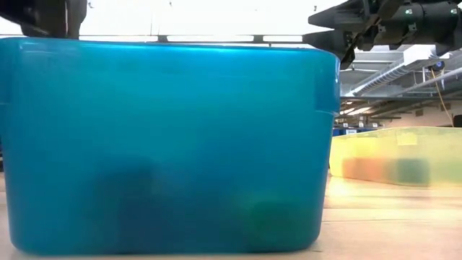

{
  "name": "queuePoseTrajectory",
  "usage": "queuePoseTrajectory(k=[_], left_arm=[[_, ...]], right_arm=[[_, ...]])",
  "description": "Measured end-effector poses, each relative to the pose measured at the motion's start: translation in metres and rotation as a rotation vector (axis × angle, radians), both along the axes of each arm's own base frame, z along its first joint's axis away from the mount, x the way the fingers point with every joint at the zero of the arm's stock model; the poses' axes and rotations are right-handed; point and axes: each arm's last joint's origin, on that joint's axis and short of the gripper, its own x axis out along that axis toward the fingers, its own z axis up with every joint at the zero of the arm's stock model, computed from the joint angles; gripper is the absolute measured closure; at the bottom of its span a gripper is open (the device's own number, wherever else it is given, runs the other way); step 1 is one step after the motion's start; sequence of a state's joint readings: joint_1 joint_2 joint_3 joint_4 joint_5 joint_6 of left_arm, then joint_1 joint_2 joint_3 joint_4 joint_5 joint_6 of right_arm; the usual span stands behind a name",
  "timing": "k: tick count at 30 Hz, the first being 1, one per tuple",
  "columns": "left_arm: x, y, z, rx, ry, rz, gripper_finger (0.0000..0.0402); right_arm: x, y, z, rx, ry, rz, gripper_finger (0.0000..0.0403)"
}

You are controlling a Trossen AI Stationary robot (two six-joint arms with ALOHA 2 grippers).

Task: Sort blocks by size
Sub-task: Put the large red block into the blue bin

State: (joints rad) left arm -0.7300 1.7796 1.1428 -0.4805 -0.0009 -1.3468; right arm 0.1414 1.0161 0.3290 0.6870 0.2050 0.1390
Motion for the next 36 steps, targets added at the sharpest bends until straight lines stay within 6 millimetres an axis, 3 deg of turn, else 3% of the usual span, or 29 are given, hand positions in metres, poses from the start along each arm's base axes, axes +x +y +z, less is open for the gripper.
queuePoseTrajectory(k=[13, 17, 22, 24, 29, 33, 36], left_arm=[[0.020, -0.018, -0.028, 0.155, 0.175, 0.000, 0.0130], [0.020, -0.017, -0.032, 0.155, 0.207, -0.006, 0.0190], [0.018, -0.015, -0.029, 0.158, 0.216, -0.011, 0.0346], [0.017, -0.015, -0.026, 0.162, 0.212, -0.015, 0.0336], [0.010, -0.002, 0.002, 0.252, 0.126, 0.001, 0.0337], [0.016, 0.016, 0.037, 0.367, -0.108, -0.010, 0.0337], [0.031, 0.028, 0.057, 0.452, -0.309, -0.034, 0.0337]], right_arm=[[-0.001, 0.005, 0.000, 0.000, 0.000, 0.028, 0.0190], [-0.001, 0.006, 0.000, 0.000, -0.001, 0.039, 0.0189], [-0.001, 0.006, 0.000, 0.018, -0.002, 0.038, 0.0193], [-0.001, 0.007, 0.000, 0.019, -0.002, 0.040, 0.0193], [-0.001, 0.009, 0.005, 0.034, -0.050, 0.051, 0.0193], [-0.002, 0.013, 0.010, 0.044, -0.107, 0.078, 0.0195], [-0.002, 0.018, 0.014, 0.042, -0.110, 0.103, 0.0195]])
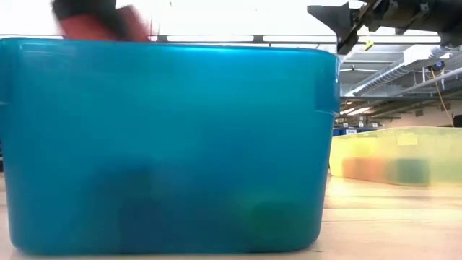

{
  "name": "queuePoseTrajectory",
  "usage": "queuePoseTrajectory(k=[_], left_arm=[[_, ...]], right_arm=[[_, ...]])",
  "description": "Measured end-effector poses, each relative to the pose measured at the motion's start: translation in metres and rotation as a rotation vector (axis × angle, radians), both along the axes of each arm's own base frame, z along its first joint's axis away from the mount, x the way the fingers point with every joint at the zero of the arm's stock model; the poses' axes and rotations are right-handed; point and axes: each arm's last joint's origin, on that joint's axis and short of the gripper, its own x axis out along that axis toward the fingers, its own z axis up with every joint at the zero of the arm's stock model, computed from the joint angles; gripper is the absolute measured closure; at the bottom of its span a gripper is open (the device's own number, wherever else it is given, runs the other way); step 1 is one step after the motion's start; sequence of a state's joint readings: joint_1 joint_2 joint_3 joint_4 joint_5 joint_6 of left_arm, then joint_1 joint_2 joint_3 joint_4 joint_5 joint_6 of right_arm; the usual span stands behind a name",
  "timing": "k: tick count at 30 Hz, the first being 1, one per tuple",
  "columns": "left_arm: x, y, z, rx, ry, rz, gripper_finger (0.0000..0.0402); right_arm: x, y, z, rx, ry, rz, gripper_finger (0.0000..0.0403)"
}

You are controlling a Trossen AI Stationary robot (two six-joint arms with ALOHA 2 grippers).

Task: Sort blocks by size
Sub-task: Put the large red block into the blue bin, then put the small blue block into the yellow bin

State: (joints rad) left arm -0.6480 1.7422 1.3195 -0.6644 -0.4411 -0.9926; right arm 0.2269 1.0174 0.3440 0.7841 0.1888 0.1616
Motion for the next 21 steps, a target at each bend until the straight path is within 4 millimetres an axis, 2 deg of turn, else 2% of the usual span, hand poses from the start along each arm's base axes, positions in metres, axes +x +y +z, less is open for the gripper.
queuePoseTrajectory(k=[2, 7, 9, 15, 18, 21], left_arm=[[0.014, 0.010, 0.004, 0.040, -0.061, -0.040, 0.0337], [0.046, 0.034, -0.016, 0.106, -0.047, -0.076, 0.0335], [0.052, 0.038, -0.022, 0.116, -0.035, -0.079, 0.0304], [0.050, 0.039, -0.019, 0.170, -0.055, -0.058, 0.0168], [0.043, 0.038, -0.006, 0.235, -0.114, -0.013, 0.0133], [0.037, 0.039, 0.007, 0.270, -0.157, 0.013, 0.0124]], right_arm=[[0.002, 0.005, 0.002, -0.004, -0.001, 0.020, 0.0195], [0.012, 0.022, 0.004, -0.020, 0.056, 0.012, 0.0195], [0.019, 0.030, 0.002, -0.041, 0.120, -0.016, 0.0193], [0.036, 0.058, 0.000, -0.082, 0.333, -0.056, 0.0190], [0.043, 0.074, 0.000, -0.072, 0.439, -0.044, 0.0190], [0.047, 0.097, -0.002, -0.077, 0.559, -0.012, 0.0190]])
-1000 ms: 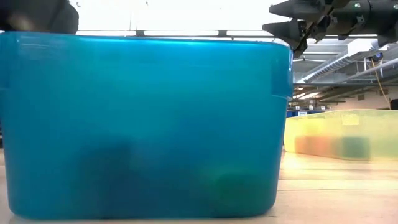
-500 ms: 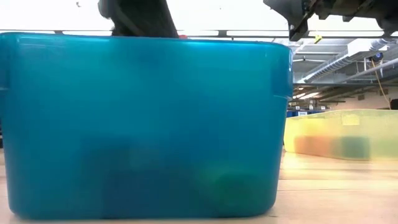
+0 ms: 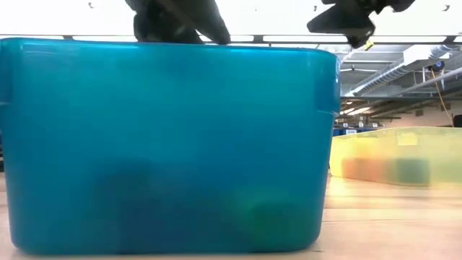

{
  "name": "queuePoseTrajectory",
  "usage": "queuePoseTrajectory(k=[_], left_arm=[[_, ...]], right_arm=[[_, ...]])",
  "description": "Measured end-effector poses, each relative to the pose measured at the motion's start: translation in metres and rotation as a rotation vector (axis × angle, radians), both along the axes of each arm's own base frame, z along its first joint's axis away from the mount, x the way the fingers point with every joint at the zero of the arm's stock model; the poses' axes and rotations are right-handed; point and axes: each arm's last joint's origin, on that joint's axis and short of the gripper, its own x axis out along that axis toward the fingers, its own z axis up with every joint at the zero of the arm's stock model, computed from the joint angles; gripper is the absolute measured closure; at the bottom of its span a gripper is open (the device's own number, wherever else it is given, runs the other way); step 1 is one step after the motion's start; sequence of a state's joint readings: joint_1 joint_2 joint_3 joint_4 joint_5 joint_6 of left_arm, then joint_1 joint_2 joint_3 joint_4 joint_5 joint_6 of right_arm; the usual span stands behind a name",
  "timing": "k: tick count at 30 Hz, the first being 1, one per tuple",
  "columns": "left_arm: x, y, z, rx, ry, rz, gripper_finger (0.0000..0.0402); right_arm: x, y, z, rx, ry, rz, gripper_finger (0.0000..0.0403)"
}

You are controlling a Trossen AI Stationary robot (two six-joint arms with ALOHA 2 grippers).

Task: Sort blocks by size
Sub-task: Put the small blue block into the yellow bin

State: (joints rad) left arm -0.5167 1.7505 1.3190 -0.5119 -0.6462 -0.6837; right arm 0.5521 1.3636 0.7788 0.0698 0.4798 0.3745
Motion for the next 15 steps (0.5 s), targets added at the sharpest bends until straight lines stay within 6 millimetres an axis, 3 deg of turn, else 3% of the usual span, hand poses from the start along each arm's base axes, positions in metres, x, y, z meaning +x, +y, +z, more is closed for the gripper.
queuePoseTrajectory(k=[9, 15], left_arm=[[-0.014, 0.004, 0.034, 0.042, -0.114, 0.008, 0.0147], [-0.022, -0.009, 0.047, 0.021, -0.203, -0.005, 0.0156]], right_arm=[[0.007, 0.080, -0.016, -0.117, 0.225, 0.192, 0.0187], [0.007, 0.108, -0.045, -0.132, 0.345, 0.282, 0.0171]])
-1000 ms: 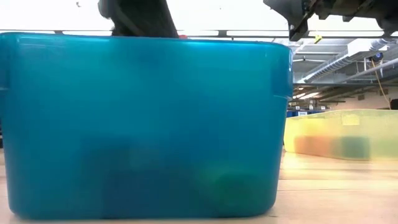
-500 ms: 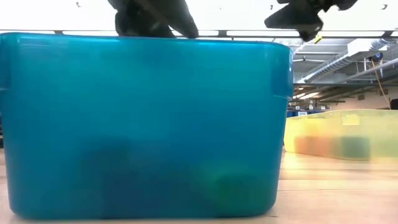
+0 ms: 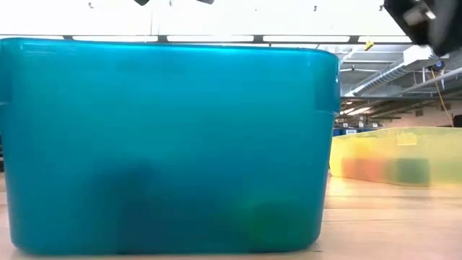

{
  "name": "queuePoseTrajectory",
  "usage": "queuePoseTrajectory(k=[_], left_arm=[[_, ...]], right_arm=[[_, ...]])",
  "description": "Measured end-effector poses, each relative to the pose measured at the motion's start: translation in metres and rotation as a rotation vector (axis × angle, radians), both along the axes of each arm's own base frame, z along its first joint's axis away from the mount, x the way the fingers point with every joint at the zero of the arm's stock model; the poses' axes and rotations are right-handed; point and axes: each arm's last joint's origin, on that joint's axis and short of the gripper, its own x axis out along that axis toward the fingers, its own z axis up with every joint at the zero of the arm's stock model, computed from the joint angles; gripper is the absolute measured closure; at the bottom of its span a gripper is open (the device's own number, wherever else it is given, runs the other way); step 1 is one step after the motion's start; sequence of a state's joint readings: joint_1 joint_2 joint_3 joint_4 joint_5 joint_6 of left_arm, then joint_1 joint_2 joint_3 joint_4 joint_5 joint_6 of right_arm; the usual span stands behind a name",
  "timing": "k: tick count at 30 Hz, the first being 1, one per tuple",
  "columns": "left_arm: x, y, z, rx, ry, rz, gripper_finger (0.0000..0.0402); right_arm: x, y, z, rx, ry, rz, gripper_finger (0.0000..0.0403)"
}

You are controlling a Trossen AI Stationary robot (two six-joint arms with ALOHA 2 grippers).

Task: Sort blocks by size
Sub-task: Put the small blue block into the yellow bin

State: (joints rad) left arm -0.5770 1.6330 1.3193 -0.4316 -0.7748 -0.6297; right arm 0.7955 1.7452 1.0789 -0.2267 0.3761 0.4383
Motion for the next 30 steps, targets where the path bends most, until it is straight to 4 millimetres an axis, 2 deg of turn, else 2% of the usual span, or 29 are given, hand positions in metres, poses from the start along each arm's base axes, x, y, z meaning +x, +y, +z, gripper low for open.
queuePoseTrajectory(k=[10, 15, 18, 22, 27, 30], left_arm=[[-0.024, -0.039, 0.009, -0.021, -0.119, -0.037, 0.0157], [-0.035, -0.051, 0.010, -0.015, -0.151, -0.024, 0.0157], [-0.039, -0.055, 0.009, -0.016, -0.165, -0.009, 0.0157], [-0.045, -0.056, 0.006, -0.071, -0.177, 0.046, 0.0157], [-0.064, -0.054, -0.006, -0.127, -0.098, 0.117, 0.0160], [-0.078, -0.053, -0.014, -0.177, 0.006, 0.145, 0.0163]], right_arm=[[0.005, 0.006, -0.046, -0.054, 0.129, -0.010, 0.0134], [0.009, 0.004, -0.063, -0.052, 0.194, -0.016, 0.0137], [0.010, 0.003, -0.063, -0.029, 0.204, -0.037, 0.0174], [0.011, 0.001, -0.057, -0.022, 0.193, -0.035, 0.0264], [0.009, -0.001, -0.039, -0.037, 0.143, -0.005, 0.0260], [0.001, -0.011, -0.015, -0.089, 0.105, -0.035, 0.0260]])
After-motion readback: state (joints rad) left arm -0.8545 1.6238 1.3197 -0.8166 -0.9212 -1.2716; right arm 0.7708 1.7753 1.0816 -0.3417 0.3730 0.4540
